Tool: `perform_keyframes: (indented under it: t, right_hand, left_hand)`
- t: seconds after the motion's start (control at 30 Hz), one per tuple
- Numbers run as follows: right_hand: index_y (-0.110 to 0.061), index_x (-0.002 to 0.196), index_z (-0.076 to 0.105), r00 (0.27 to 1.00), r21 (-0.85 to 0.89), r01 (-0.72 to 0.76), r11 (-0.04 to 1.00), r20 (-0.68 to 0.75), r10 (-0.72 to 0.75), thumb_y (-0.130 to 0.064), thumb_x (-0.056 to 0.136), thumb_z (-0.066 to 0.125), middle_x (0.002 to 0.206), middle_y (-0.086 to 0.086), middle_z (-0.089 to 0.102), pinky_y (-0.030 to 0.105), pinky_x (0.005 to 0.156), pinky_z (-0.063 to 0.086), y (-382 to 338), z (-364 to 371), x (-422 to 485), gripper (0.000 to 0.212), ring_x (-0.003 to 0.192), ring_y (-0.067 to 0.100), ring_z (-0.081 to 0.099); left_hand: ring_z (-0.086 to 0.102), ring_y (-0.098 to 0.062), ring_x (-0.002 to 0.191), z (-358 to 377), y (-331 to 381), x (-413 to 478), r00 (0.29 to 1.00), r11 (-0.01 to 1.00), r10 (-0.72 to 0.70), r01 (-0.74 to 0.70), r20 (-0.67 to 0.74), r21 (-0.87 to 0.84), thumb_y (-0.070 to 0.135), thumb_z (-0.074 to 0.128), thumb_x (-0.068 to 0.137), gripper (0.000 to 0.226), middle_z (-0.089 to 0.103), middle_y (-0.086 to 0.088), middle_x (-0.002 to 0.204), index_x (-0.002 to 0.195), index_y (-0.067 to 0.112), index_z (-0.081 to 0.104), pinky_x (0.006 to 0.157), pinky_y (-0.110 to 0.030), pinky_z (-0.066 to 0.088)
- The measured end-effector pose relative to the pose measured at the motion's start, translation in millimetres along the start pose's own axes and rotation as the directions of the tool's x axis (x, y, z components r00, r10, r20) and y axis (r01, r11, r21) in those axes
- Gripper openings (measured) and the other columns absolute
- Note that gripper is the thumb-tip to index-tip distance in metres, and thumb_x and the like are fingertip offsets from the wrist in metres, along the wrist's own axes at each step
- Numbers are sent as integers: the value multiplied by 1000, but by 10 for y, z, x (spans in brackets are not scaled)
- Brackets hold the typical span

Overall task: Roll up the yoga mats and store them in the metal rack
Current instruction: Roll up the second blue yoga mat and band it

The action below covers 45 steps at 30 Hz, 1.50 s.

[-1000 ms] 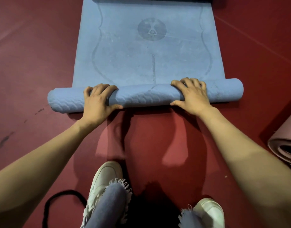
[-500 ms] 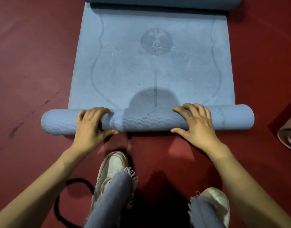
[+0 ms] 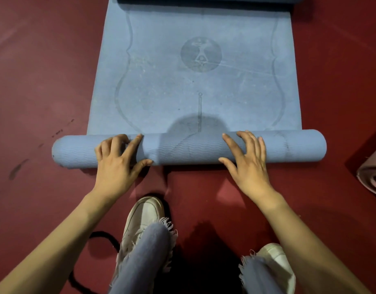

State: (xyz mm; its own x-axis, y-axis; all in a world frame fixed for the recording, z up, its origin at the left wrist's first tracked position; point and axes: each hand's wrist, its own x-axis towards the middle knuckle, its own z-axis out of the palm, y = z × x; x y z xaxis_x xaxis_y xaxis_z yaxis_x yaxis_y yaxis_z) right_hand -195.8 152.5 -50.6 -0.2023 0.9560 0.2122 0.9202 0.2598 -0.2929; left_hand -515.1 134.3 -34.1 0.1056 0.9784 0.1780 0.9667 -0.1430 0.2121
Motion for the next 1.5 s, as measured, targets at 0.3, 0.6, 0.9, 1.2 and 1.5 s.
perform_keyframes:
  t: [0.3,0.6,0.9,1.2,1.5]
  right_hand:
    - [-26,116,51,990,20,-60,998,-128,62,-43,85,51,121,13,32,59,100,37,-45,65,148,36,116,34,32]
    - [-9,126,43,994,69,-64,996,-82,70,-43,90,47,120,20,51,51,107,30,54,25,263,50,114,30,38]
    - [-18,109,50,993,75,16,997,-118,-7,-40,90,50,115,12,47,53,101,38,133,79,409,30,107,29,40]
    - [-19,106,63,967,8,-131,991,-220,130,-35,88,54,106,23,53,60,93,42,4,138,486,25,106,29,37]
    - [-18,138,47,997,-70,-43,997,-70,39,-40,96,36,137,15,48,47,115,7,195,141,509,48,133,30,37]
  left_hand:
    - [43,-31,101,-17,61,143,997,989,-65,60,-32,-132,50,54,86,49,51,-15,110,112,9,59,87,-42,35]
    - [43,-36,97,141,-32,285,993,997,-40,32,-113,-74,48,49,92,50,53,-19,107,119,8,62,84,-50,38]
    - [50,-36,97,277,-160,374,979,973,-12,-36,-203,-230,39,58,93,37,56,-18,104,102,4,63,94,-33,31]
    - [51,-33,98,200,-222,534,986,968,58,-94,-157,-231,61,67,75,64,55,-17,105,105,4,65,90,-43,39]
    - [51,-36,94,151,-259,808,1000,984,14,-18,-23,-179,77,41,80,76,57,-13,100,107,10,65,86,-45,38]
